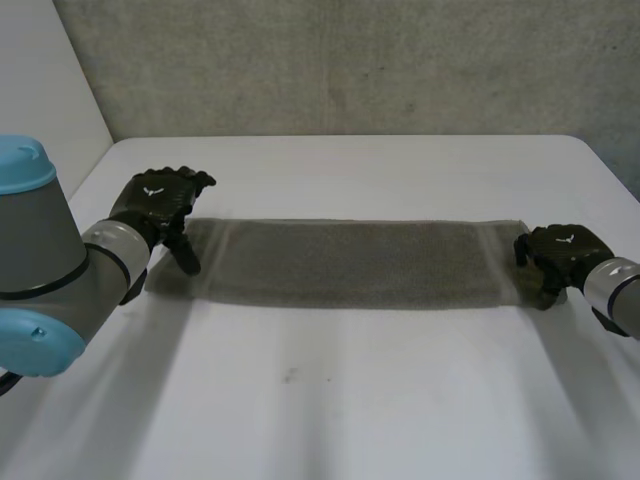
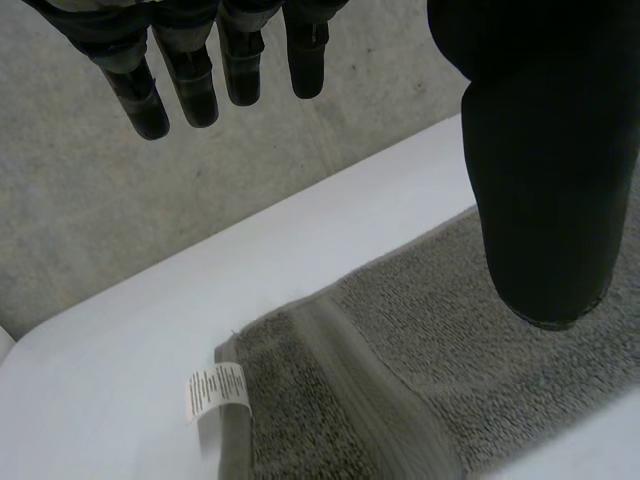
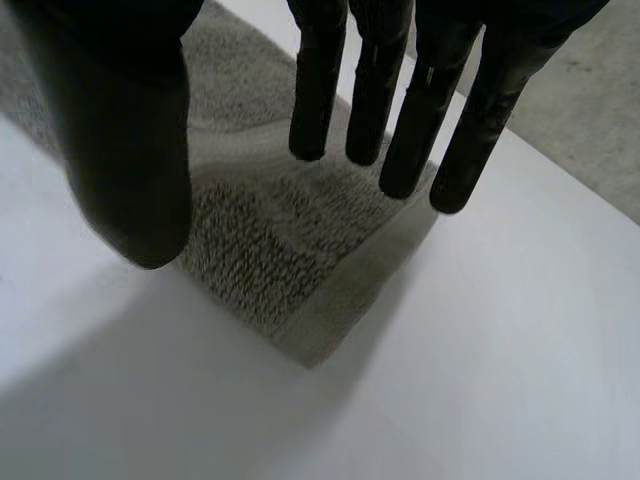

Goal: Fold the towel.

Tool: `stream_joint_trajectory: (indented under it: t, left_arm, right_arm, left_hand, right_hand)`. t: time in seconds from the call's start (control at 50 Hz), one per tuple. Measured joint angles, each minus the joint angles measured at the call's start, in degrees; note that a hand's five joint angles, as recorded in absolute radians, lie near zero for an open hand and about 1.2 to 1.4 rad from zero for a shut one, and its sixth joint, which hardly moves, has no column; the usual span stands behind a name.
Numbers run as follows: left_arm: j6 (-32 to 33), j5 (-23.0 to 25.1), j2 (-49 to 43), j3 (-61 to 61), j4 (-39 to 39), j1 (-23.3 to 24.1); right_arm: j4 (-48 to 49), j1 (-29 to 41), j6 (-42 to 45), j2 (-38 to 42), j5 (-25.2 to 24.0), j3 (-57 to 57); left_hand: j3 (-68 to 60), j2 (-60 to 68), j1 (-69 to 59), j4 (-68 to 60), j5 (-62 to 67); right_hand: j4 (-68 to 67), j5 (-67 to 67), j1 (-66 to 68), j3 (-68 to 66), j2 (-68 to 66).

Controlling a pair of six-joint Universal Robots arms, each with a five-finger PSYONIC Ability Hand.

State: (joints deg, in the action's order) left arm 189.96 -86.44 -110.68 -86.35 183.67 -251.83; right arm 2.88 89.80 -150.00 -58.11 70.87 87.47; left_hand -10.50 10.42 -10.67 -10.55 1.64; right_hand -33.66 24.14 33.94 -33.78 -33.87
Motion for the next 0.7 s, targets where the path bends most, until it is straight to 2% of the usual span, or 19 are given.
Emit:
stream_joint_trajectory:
  t: [0.24, 0.3, 0.46, 0.7]
  left_arm:
    - [-0.05, -0.05, 0.03, -1.17, 0.17, 0.38]
    - [-0.12, -0.05, 0.03, -1.26, 0.27, 0.43]
    - [-0.3, -0.05, 0.03, -1.47, 0.37, 0.58]
    - [-0.56, -0.05, 0.66, -1.77, 0.38, -0.01]
  right_arm:
    - [3.09, -0.21, 2.58, 4.81, -0.22, -1.39]
    - [2.94, -0.47, 3.13, 5.48, 0.0, -2.16]
    - [2.79, -3.26, 3.65, 5.94, 1.36, -4.44]
    - [-1.08, -13.66, 10.47, 5.39, 2.58, -11.93]
  left_hand:
    - [0.0, 0.0, 0.0, 0.0, 0.0]
    - [0.0, 0.0, 0.0, 0.0, 0.0]
    - [0.0, 0.0, 0.0, 0.0, 0.0]
    - [0.0, 0.0, 0.0, 0.0, 0.0]
  right_hand:
    - [-24.46, 24.03, 24.93, -24.18, -24.05]
    - [-40.68, 40.38, 40.09, -39.95, -40.49]
    - [-43.17, 41.95, 41.02, -42.79, -41.34]
    - [-43.17, 42.23, 41.37, -42.79, -41.34]
